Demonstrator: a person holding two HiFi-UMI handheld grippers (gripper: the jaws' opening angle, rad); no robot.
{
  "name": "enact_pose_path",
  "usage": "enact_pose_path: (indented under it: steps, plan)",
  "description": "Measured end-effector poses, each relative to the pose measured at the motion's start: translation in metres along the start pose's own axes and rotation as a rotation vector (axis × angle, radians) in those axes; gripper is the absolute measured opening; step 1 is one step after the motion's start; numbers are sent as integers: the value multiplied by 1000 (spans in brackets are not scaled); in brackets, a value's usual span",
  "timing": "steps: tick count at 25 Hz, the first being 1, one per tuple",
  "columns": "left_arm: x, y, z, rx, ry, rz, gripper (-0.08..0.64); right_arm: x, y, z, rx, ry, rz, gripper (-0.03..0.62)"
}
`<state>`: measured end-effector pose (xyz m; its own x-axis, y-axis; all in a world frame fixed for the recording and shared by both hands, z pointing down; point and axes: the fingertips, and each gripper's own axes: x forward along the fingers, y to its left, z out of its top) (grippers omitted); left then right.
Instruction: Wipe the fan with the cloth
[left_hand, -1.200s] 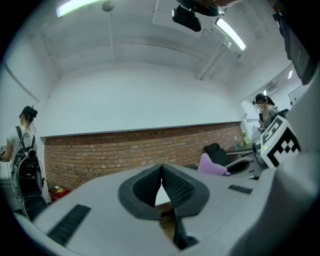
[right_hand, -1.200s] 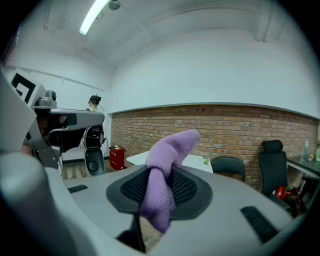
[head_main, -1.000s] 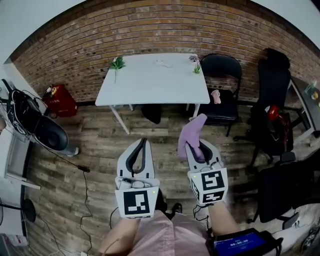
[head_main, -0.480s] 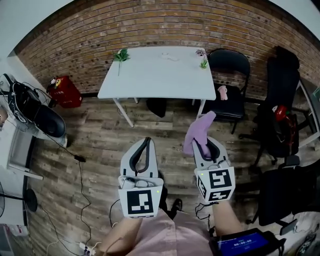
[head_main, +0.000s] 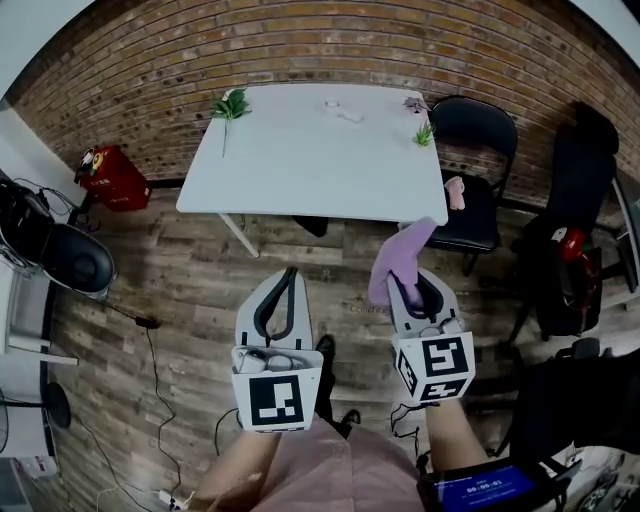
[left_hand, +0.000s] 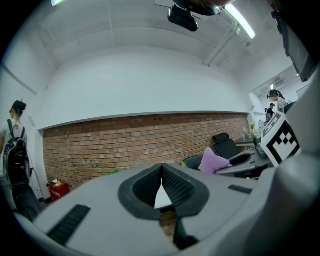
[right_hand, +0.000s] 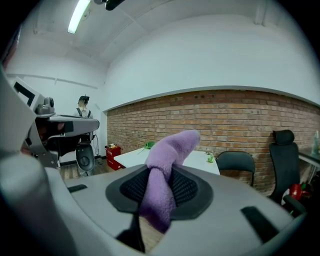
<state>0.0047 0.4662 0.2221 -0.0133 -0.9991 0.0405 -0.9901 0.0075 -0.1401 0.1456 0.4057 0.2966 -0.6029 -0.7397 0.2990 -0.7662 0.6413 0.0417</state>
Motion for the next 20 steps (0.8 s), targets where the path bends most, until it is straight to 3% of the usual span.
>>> enact_pose_path:
  steps: [10,20]
  plan:
    - [147,72,4,-9,-21,-45,12,138,-34,57,-5,-14,-47,109]
    - [216,95,13,-30,-46,-87,12,186,-67,93,-9,-27,-117,109]
